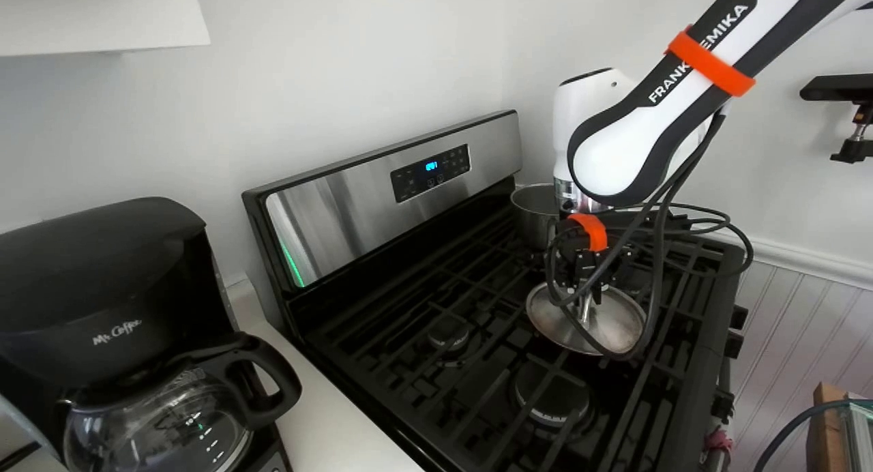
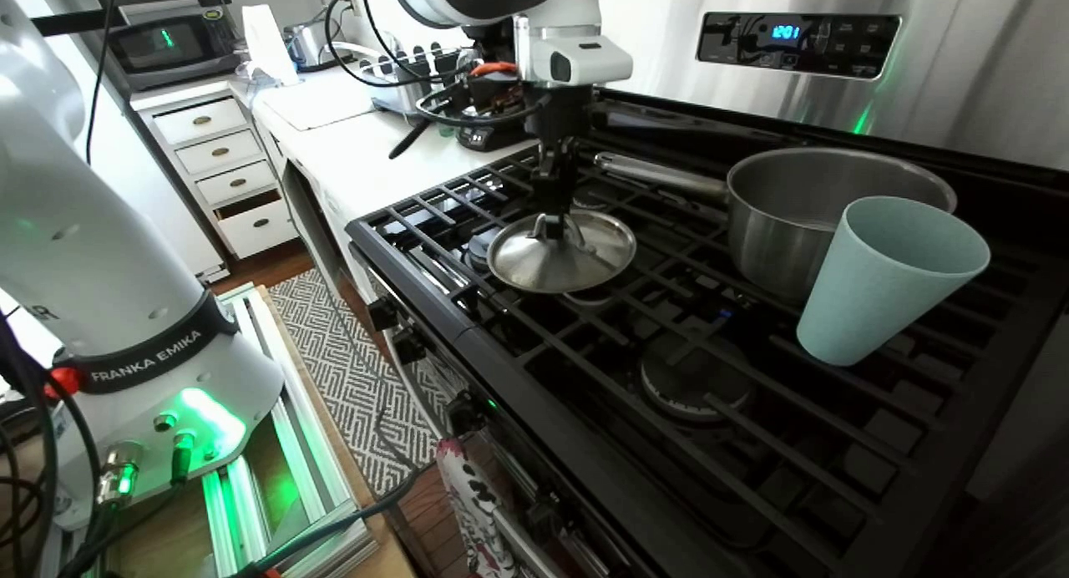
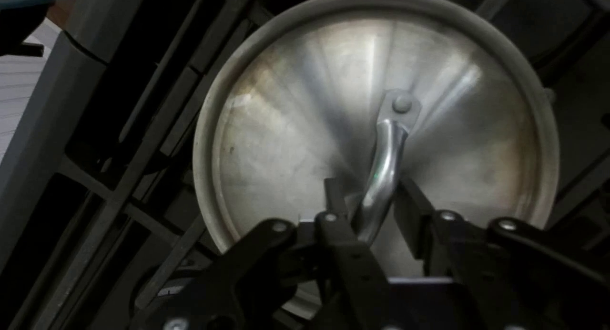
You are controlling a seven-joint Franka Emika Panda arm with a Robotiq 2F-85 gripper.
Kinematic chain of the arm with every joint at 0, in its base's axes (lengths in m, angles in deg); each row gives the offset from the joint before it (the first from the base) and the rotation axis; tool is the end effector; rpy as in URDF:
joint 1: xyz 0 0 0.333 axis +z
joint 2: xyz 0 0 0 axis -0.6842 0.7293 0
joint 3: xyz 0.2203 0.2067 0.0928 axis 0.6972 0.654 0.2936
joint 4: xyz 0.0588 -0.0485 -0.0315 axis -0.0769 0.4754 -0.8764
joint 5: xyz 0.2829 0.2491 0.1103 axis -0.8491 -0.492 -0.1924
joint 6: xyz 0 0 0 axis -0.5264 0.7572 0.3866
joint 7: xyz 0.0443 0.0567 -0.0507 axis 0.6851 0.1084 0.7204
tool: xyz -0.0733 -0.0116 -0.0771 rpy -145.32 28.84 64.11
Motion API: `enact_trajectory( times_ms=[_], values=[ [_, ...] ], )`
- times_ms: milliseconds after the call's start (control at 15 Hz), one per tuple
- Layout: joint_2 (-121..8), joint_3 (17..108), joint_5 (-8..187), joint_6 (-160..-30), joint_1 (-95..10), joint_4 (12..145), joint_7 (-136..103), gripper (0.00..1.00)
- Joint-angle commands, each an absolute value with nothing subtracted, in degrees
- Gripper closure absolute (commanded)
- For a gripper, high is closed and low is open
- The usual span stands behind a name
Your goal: Put the silver lid on the silver pot
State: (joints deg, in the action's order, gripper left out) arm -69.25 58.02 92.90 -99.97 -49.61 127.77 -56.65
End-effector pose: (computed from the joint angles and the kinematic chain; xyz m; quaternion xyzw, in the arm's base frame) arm 0.4485 -0.1201 0.2580 0.8875 -0.4559 -0.0419 0.0513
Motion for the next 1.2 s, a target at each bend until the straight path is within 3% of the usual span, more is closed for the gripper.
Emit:
enact_trajectory(
  times_ms=[0,133,400,1133],
  values=[
    [-72.1,58.2,95.8,-102.5,-48.7,129.8,-60.3,0.97],
    [-73.1,58.4,96.4,-102.8,-48.5,130.3,-60.3,1.0],
    [-76.5,60.2,94.7,-101.5,-47.8,131.0,-54.3,0.96],
    [-85.3,61.2,78.3,-89.3,-46.3,122.7,-12.4,0.96]
  ],
)
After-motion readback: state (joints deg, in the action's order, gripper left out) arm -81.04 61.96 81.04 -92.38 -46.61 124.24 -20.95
